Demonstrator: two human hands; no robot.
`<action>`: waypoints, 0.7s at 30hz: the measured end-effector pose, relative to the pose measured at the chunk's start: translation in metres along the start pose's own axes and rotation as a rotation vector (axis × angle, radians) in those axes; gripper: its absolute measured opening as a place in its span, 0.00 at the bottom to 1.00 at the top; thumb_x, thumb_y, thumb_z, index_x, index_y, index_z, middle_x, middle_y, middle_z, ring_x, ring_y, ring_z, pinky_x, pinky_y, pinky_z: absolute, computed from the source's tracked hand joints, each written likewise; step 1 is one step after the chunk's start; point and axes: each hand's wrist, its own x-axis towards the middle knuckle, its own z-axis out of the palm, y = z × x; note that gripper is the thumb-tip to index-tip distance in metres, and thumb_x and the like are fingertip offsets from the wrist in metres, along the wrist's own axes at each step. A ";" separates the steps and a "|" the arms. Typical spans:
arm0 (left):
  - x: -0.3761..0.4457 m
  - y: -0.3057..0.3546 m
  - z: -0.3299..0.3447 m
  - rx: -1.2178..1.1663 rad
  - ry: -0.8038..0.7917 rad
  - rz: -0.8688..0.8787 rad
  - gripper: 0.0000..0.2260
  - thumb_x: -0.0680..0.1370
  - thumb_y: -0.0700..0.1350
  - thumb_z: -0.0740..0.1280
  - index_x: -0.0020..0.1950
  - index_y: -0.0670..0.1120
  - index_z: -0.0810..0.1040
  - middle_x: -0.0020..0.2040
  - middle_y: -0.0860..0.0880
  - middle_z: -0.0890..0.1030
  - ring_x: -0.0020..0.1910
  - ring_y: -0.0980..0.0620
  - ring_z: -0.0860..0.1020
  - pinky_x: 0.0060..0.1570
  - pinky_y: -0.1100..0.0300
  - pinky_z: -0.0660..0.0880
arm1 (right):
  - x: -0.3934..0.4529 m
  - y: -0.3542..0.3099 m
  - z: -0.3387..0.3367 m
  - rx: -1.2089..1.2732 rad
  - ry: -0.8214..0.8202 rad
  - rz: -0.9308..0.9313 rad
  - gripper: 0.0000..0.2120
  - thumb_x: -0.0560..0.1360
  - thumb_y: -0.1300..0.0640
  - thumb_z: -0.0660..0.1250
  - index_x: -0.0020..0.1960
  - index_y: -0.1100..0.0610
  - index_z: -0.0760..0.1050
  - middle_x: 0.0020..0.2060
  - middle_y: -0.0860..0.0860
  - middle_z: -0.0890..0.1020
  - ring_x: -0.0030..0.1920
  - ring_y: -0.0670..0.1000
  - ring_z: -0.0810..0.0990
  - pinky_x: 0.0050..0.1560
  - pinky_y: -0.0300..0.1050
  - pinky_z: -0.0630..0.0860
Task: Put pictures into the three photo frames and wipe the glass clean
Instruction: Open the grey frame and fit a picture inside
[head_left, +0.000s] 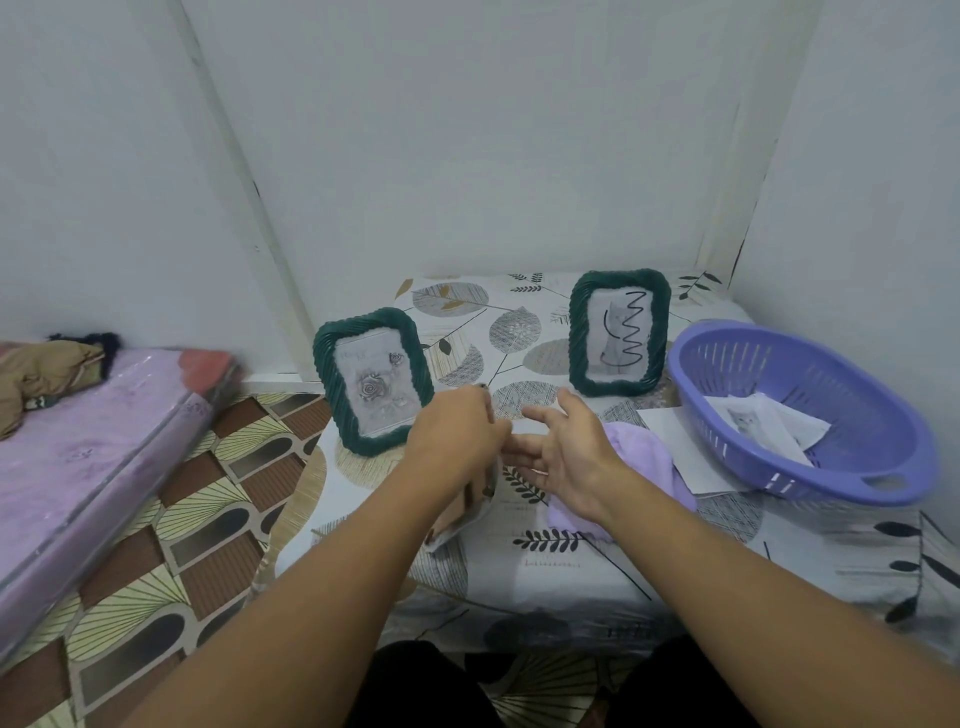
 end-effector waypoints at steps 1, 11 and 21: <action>0.000 -0.001 -0.002 0.006 -0.020 -0.002 0.08 0.77 0.50 0.67 0.41 0.48 0.76 0.40 0.49 0.81 0.43 0.48 0.80 0.41 0.55 0.76 | 0.000 0.000 0.000 0.006 -0.016 0.003 0.29 0.84 0.37 0.43 0.73 0.52 0.67 0.48 0.57 0.87 0.44 0.54 0.85 0.49 0.50 0.71; 0.008 -0.036 -0.036 -0.704 -0.120 -0.144 0.12 0.83 0.47 0.65 0.46 0.39 0.74 0.42 0.41 0.77 0.38 0.48 0.75 0.42 0.52 0.74 | 0.006 0.014 0.000 -0.183 -0.017 0.025 0.14 0.83 0.50 0.62 0.66 0.54 0.75 0.54 0.53 0.82 0.55 0.54 0.81 0.66 0.54 0.74; 0.001 -0.081 -0.008 -1.072 -0.197 -0.358 0.09 0.81 0.47 0.68 0.52 0.41 0.77 0.45 0.43 0.82 0.39 0.46 0.77 0.41 0.54 0.74 | 0.009 0.012 -0.009 0.057 -0.009 -0.029 0.11 0.84 0.63 0.61 0.63 0.55 0.75 0.54 0.57 0.86 0.50 0.57 0.86 0.42 0.54 0.83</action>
